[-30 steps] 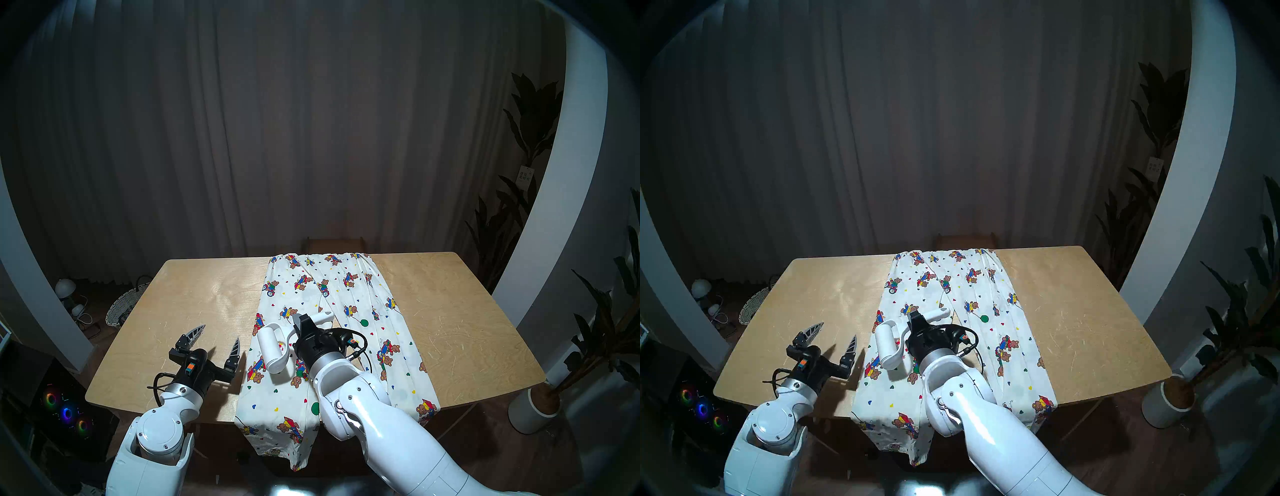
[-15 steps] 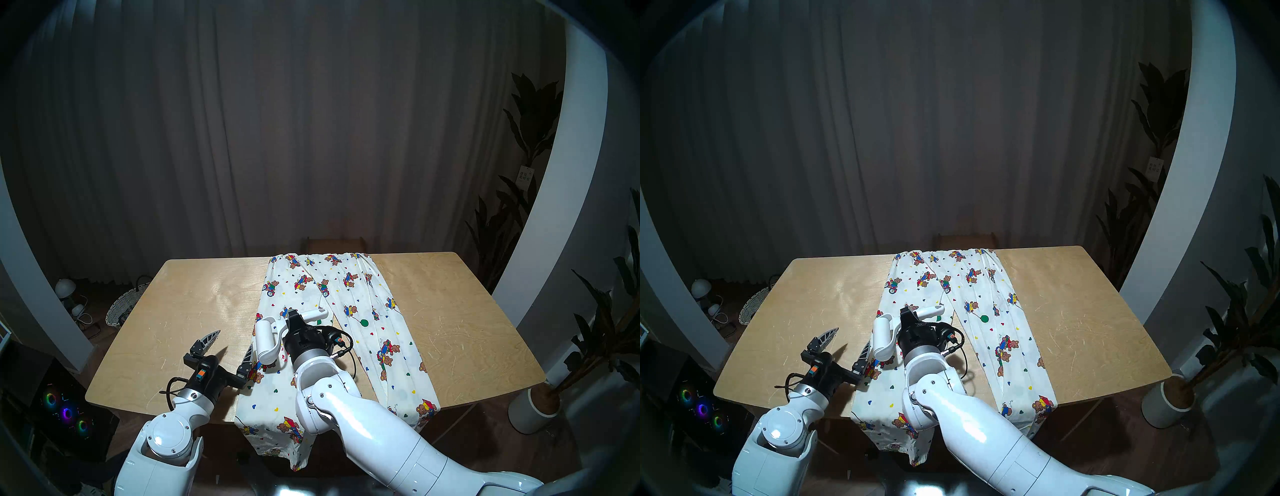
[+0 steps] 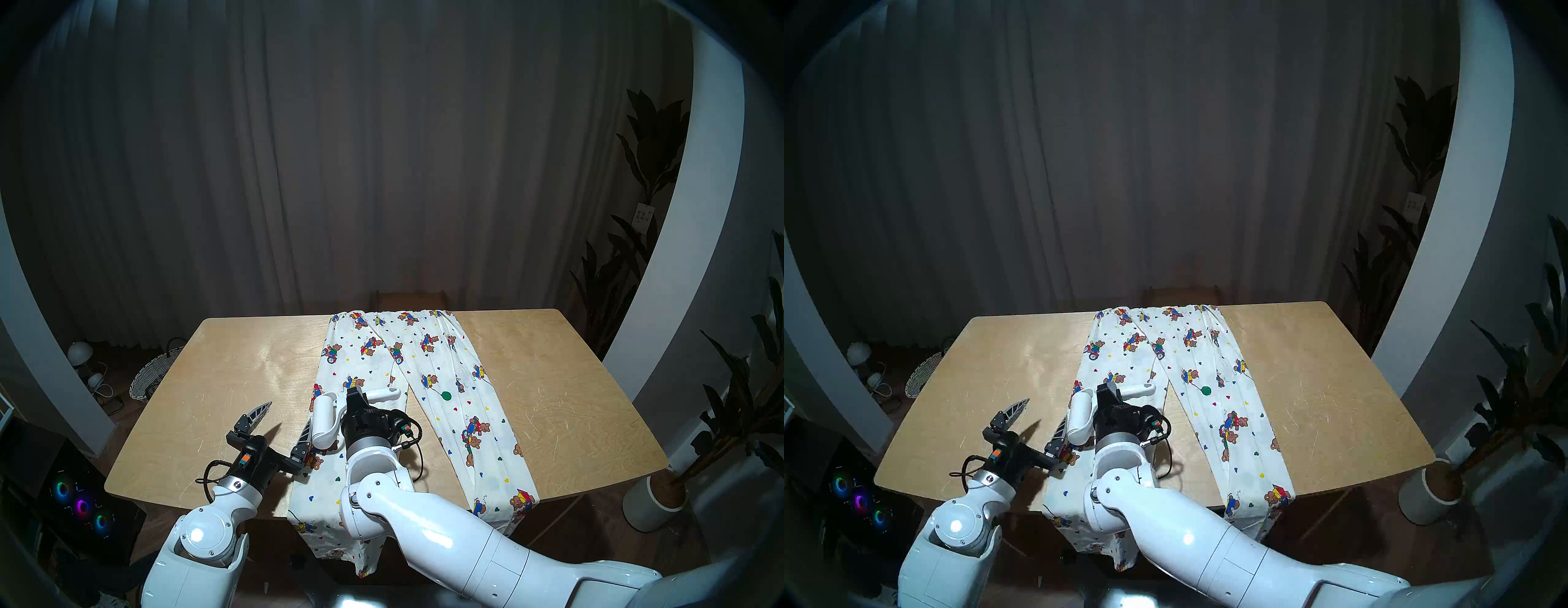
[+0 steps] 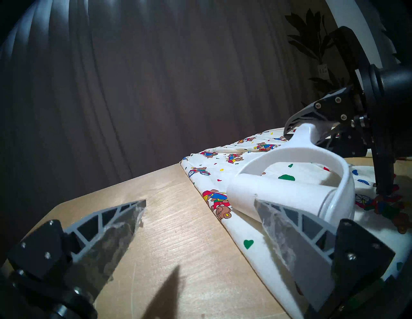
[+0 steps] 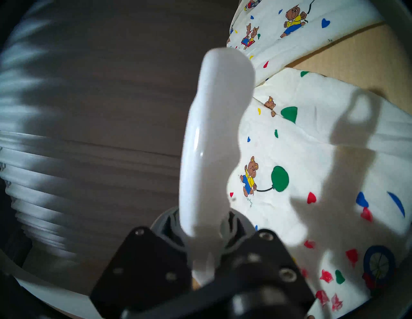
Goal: Remove lint and debris from pants with a lint roller
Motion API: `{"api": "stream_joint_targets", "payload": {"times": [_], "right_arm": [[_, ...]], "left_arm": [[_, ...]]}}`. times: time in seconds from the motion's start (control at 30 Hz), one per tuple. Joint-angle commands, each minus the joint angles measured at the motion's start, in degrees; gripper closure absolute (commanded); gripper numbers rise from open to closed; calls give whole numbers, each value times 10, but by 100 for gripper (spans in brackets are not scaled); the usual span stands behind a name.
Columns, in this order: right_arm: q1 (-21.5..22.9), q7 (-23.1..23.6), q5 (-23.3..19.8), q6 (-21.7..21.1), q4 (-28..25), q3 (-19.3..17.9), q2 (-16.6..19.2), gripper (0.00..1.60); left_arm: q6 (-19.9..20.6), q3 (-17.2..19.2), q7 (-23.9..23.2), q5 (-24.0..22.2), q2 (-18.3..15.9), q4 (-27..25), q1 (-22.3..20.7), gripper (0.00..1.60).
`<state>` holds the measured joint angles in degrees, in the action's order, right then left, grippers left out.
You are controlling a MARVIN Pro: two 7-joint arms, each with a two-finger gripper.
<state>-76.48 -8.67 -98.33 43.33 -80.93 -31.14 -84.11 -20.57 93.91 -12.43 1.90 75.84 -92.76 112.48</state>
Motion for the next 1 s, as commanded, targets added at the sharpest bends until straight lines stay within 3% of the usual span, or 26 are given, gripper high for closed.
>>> {"api": "stream_joint_targets", "payload": {"times": [0.0, 0.2, 0.97], "right_arm": [[36, 8, -20, 70, -8, 33, -9, 160], [44, 6, -38, 117, -9, 56, -4, 160], [59, 1, -101, 117, -22, 105, 27, 160]], "left_arm": [[5, -15, 7, 23, 6, 32, -15, 0], [25, -22, 17, 51, 7, 45, -25, 0], [102, -36, 28, 95, 13, 53, -29, 0]]}}
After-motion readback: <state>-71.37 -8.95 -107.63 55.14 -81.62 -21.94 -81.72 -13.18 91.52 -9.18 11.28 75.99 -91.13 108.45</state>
